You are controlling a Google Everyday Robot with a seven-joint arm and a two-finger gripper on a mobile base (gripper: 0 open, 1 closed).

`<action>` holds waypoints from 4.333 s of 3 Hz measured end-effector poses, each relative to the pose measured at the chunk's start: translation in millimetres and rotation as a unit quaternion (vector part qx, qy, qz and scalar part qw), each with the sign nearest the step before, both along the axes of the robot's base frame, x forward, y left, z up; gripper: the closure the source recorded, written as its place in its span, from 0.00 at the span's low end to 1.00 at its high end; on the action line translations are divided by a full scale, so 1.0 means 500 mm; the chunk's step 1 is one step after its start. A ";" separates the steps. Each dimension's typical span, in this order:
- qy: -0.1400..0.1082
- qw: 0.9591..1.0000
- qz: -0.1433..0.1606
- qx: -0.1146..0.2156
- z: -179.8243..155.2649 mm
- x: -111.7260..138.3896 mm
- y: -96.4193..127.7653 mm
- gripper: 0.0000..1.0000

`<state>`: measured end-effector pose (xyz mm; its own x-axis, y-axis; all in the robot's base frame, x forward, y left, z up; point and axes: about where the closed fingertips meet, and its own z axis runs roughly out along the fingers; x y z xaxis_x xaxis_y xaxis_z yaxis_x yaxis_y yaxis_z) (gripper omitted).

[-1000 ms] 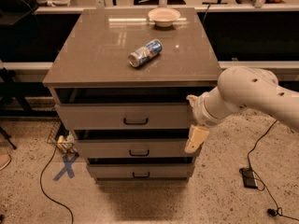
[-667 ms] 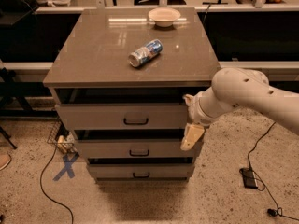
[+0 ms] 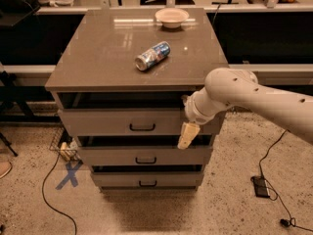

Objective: Open top drawer

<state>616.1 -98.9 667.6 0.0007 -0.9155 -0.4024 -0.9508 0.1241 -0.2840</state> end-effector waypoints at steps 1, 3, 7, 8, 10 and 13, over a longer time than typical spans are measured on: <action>0.016 1.000 0.003 0.005 -0.038 0.021 0.022 0.19; 0.021 1.000 -0.010 0.007 -0.048 -0.004 0.012 0.65; 0.028 0.999 -0.016 -0.003 -0.035 -0.044 0.000 1.00; 0.028 0.999 -0.040 0.000 -0.023 -0.092 -0.014 1.00; 0.035 0.998 -0.060 0.005 -0.028 -0.137 -0.022 1.00; 0.036 0.998 -0.058 0.005 -0.029 -0.138 -0.019 0.39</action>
Offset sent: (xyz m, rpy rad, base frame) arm -0.0178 -0.0051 -0.0329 0.0072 0.0521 -0.0513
